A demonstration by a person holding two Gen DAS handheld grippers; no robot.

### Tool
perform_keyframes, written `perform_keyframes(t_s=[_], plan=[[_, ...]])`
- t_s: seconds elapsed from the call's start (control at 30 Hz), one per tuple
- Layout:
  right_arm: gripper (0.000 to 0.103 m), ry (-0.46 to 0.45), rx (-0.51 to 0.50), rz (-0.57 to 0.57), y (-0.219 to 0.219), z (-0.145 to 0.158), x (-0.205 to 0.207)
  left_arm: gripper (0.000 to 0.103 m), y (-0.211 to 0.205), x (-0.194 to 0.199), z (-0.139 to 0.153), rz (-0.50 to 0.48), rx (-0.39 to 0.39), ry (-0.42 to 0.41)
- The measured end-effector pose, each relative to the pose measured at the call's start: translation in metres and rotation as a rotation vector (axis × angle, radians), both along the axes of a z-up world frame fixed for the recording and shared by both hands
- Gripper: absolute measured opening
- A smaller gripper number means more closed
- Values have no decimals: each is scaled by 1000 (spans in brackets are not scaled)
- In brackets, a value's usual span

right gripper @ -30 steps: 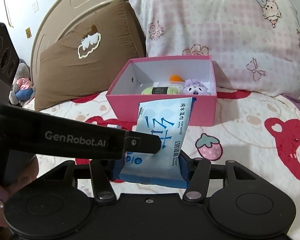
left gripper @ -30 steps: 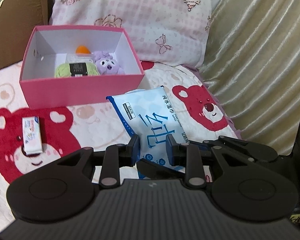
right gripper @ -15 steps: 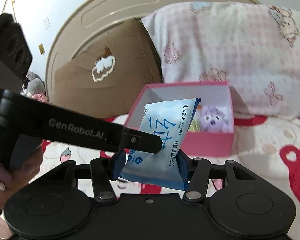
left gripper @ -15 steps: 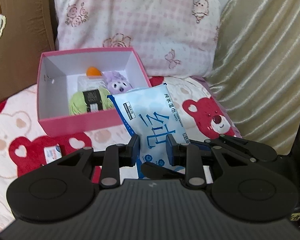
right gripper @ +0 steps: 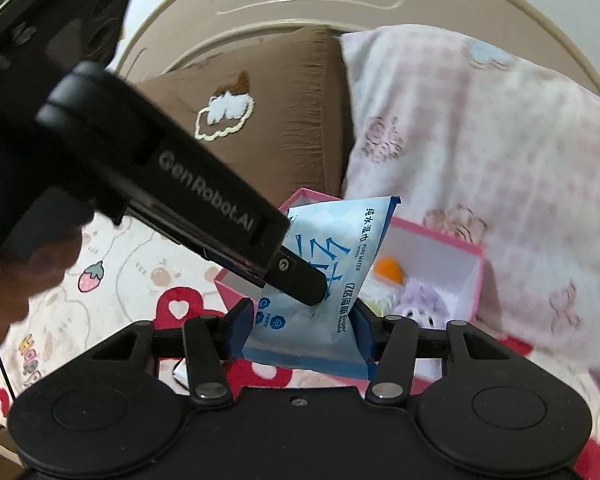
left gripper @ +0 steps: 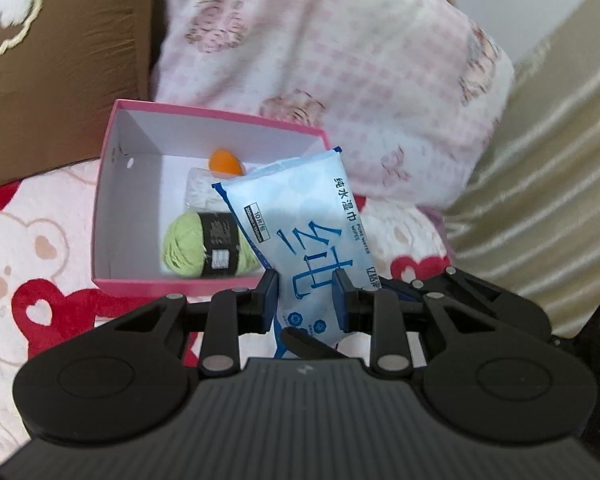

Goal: Organize objects
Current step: 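Lower the wipes pack into the pink box and open the left gripper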

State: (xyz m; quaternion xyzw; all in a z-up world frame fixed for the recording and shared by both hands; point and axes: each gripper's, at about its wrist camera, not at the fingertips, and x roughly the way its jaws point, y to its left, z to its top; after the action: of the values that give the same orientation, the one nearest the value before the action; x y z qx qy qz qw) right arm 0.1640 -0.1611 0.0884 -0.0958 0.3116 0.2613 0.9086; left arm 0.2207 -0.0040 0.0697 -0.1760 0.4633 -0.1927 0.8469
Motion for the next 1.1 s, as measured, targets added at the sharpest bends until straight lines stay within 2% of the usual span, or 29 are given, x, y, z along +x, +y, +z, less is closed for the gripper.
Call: perform_keyframes(t_s=[0.17, 0.33, 0.43, 0.6, 0.73, 0.87, 1.1], plan=[[55, -19, -22, 63, 11, -6, 31, 26, 13, 26, -10, 49, -3, 5], [55, 10, -57, 134, 17, -16, 68, 26, 25, 56, -33, 108, -61, 47], [54, -10, -139, 176, 25, -26, 83, 26, 31, 75, -48, 131, -101, 92], [54, -35, -234, 246, 33, -38, 107, 26, 35, 93, -63, 142, -139, 99], [54, -108, -369, 325, 40, -44, 109, 26, 42, 96, -75, 177, -212, 123], [54, -133, -428, 364, 47, -50, 106, 26, 44, 94, -86, 179, -224, 118], [54, -106, -514, 397, 51, -74, 119, 26, 41, 105, -118, 220, -266, 157]])
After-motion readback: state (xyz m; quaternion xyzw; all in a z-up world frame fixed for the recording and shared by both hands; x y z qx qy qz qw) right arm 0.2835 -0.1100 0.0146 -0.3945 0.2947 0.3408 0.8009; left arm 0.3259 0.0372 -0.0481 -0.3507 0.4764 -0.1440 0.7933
